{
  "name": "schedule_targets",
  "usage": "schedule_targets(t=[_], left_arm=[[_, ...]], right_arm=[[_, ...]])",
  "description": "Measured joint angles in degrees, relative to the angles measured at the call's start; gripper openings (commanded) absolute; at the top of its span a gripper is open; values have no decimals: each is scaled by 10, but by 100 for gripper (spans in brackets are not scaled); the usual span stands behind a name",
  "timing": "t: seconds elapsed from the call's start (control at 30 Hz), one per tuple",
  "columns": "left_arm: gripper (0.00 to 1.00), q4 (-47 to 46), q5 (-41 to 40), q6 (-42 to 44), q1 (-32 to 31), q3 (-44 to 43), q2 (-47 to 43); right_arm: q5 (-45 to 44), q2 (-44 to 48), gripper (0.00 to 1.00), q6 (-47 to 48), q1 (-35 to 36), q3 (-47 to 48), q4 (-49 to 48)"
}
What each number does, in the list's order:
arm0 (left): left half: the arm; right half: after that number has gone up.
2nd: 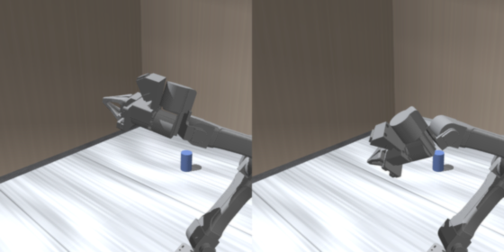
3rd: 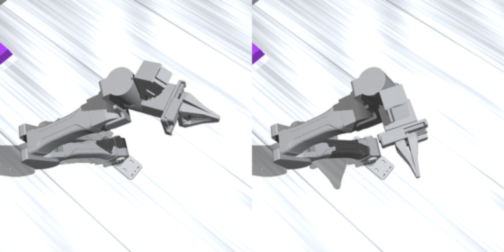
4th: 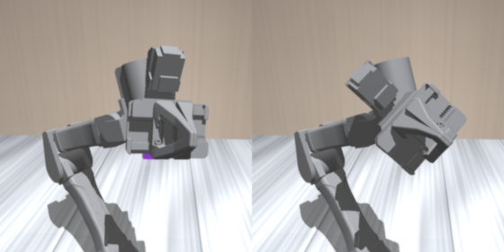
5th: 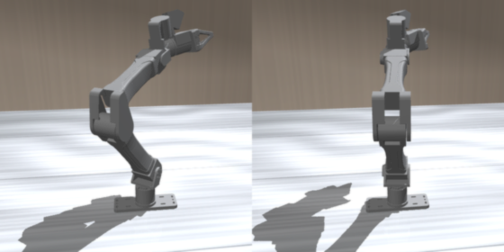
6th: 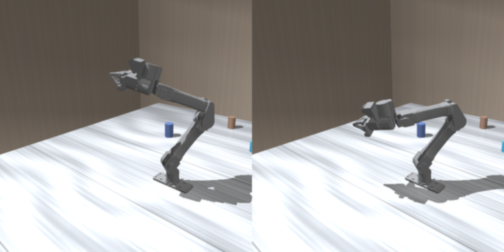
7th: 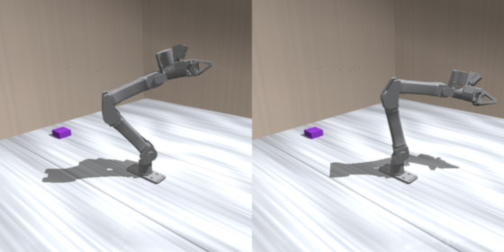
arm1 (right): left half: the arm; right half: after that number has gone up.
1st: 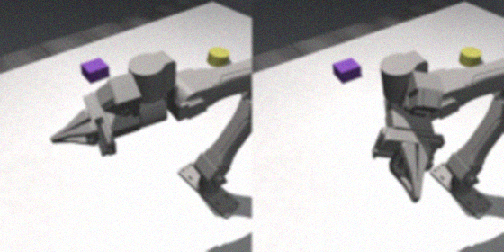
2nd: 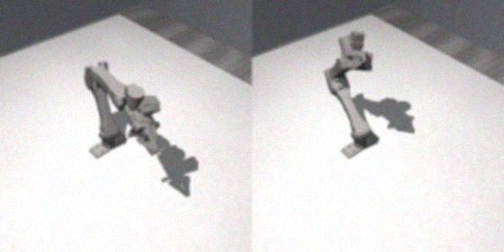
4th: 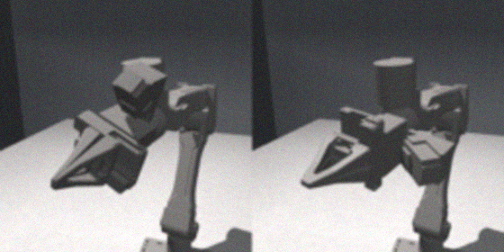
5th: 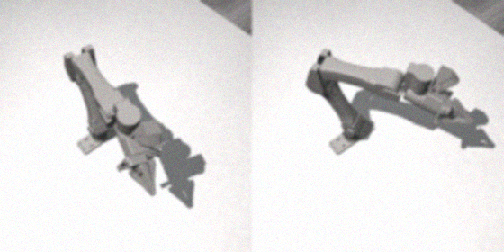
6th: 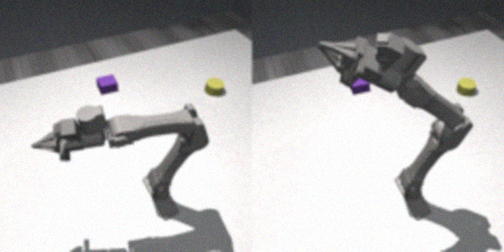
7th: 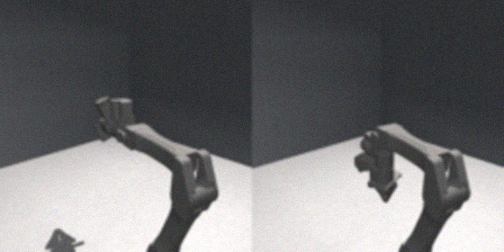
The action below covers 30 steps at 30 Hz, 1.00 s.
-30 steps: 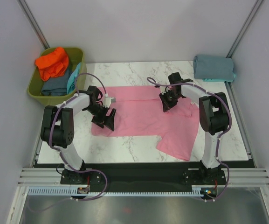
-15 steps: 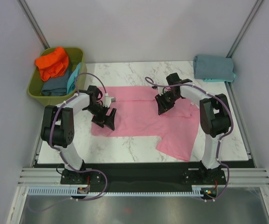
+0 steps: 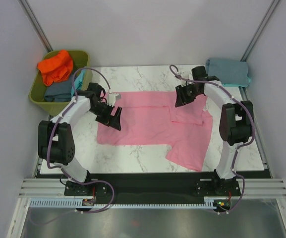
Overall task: Fold and stack the t-shirts
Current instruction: Fold the tshirt
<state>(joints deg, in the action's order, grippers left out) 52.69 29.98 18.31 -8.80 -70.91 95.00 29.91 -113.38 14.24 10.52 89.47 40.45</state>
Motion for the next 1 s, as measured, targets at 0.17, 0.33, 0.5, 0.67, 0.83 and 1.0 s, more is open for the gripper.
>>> schedule_targets(t=[0.17, 0.33, 0.5, 0.67, 0.83, 1.0], left_arm=[[95, 34, -6, 10, 1, 17, 14], [94, 53, -14, 11, 1, 17, 52], [94, 61, -20, 11, 1, 13, 87], [94, 64, -26, 11, 1, 0, 120], [94, 69, -28, 11, 1, -18, 150], [94, 86, -47, 11, 0, -52, 173]], right_arm=[[-9, -36, 45, -23, -73, 41, -26], [-30, -97, 45, -30, -105, 86, -31], [-46, -162, 46, -31, -106, 137, -32], [-46, -205, 46, -39, -112, 192, -27], [-48, -244, 46, -51, -124, 254, -28], [-47, -270, 46, -60, -133, 296, -32]])
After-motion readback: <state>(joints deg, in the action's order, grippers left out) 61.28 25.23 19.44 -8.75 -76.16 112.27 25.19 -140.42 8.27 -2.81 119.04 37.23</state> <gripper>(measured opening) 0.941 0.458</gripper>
